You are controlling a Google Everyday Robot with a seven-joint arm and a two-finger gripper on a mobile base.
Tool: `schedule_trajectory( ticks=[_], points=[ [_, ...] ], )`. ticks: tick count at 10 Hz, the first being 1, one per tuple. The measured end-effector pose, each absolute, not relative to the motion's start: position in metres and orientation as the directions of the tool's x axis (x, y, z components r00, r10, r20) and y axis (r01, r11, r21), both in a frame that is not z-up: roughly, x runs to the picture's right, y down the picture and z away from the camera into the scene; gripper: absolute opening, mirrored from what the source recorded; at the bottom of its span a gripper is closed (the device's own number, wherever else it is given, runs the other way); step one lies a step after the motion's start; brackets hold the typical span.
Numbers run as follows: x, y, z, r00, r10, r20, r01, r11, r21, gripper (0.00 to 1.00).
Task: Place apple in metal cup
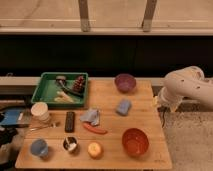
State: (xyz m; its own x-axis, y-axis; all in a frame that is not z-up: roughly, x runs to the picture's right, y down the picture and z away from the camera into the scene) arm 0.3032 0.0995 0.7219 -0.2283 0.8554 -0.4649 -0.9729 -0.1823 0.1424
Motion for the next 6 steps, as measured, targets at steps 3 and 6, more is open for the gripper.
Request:
schedule_trajectory(
  ticks=[3,6],
  points=[
    [0.303,0.100,0.722,-0.225,0.856,-0.466,-0.974,-0.178,0.142,0.66],
    [0.274,0.124,0.732,-0.126,0.837,-0.532,-0.991,-0.086,0.099,0.66]
  ],
)
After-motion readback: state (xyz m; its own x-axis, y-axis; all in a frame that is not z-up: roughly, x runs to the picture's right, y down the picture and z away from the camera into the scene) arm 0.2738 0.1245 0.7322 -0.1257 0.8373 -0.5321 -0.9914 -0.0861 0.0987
